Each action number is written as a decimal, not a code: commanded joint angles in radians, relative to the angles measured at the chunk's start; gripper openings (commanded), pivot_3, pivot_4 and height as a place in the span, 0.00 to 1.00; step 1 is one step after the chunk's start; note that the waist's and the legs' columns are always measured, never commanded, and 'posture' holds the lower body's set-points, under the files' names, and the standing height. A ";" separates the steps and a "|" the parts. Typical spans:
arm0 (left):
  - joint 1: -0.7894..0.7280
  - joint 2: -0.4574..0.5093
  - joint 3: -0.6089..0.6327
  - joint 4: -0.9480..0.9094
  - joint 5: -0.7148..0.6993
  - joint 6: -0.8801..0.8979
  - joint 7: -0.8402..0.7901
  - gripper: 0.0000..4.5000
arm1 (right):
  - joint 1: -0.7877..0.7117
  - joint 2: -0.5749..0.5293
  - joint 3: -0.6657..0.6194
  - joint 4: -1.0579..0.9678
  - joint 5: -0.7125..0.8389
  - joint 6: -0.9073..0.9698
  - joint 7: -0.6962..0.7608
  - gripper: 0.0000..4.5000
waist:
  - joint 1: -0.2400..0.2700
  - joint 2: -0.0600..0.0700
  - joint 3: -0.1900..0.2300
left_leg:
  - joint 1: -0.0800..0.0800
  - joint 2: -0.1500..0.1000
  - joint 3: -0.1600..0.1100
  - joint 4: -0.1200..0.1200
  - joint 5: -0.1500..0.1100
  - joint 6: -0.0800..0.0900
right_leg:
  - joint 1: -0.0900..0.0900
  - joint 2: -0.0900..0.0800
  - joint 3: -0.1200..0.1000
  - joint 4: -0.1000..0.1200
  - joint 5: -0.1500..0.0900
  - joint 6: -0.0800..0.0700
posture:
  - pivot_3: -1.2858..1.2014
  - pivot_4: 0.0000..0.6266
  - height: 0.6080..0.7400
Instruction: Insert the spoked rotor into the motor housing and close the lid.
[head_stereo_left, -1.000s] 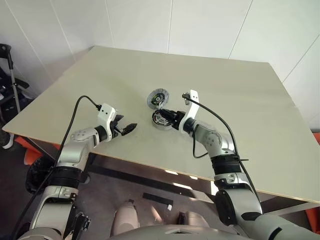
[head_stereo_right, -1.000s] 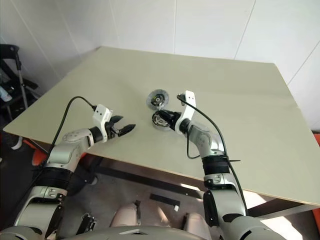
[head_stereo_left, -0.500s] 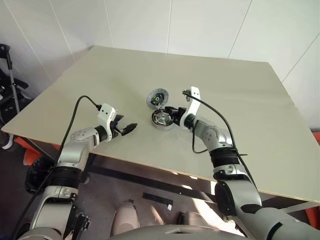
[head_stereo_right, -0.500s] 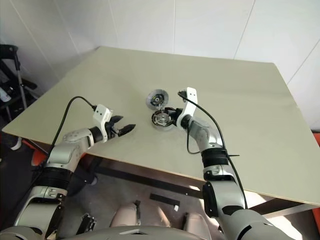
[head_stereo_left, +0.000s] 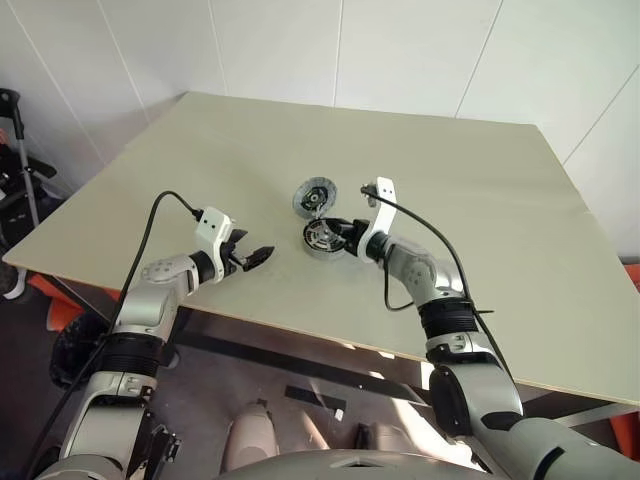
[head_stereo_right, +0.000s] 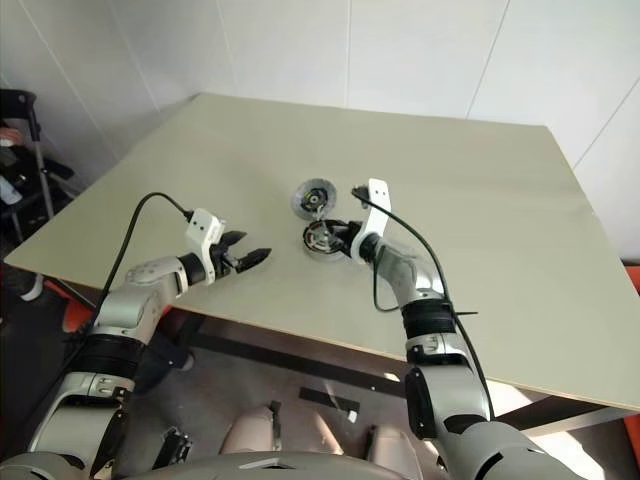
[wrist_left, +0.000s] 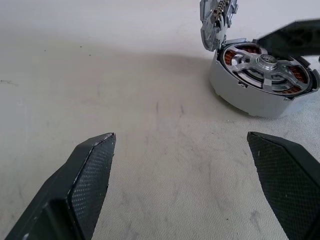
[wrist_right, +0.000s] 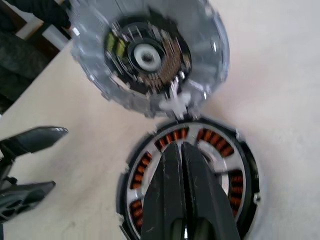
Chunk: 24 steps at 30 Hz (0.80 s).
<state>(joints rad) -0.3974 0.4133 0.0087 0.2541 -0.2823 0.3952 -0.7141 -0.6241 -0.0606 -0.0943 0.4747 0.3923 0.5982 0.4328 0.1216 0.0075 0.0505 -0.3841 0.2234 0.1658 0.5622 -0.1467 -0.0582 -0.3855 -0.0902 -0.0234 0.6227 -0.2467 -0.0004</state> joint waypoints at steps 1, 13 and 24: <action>-0.016 0.011 0.017 -0.029 0.003 -0.019 0.002 0.99 | 0.001 0.002 0.002 0.003 -0.011 -0.002 -0.007 0.00 | 0.000 0.000 0.000 | 0.001 0.000 0.000 0.000 0.000 0.000 | 0.001 0.000 0.000 0.000 0.000 0.000 | 0.52 0.00 1.00; -0.019 0.007 0.016 -0.026 0.000 -0.015 0.002 0.99 | -0.021 -0.006 -0.013 -0.159 0.054 0.059 0.033 0.00 | 0.000 0.000 0.000 | 0.000 0.000 0.000 0.000 0.000 0.000 | 0.000 0.000 0.000 0.000 0.000 0.000 | 0.52 0.00 1.00; -0.016 0.010 0.026 -0.049 -0.022 0.022 -0.001 0.99 | 0.025 0.055 0.024 -0.102 0.021 0.062 0.006 0.00 | 0.000 0.000 0.000 | 0.000 0.000 0.000 0.000 0.000 0.000 | 0.000 0.000 0.000 0.000 0.000 0.000 | 0.52 0.00 1.00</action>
<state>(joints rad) -0.3974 0.4126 0.0121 0.2438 -0.2918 0.4213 -0.7146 -0.5879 -0.0092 -0.0653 0.3639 0.4146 0.6855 0.4434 0.1221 0.0073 0.0504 -0.3838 0.2235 0.1656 0.5620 -0.1467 -0.0582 -0.3853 -0.0900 -0.0234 0.6227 -0.2467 -0.0005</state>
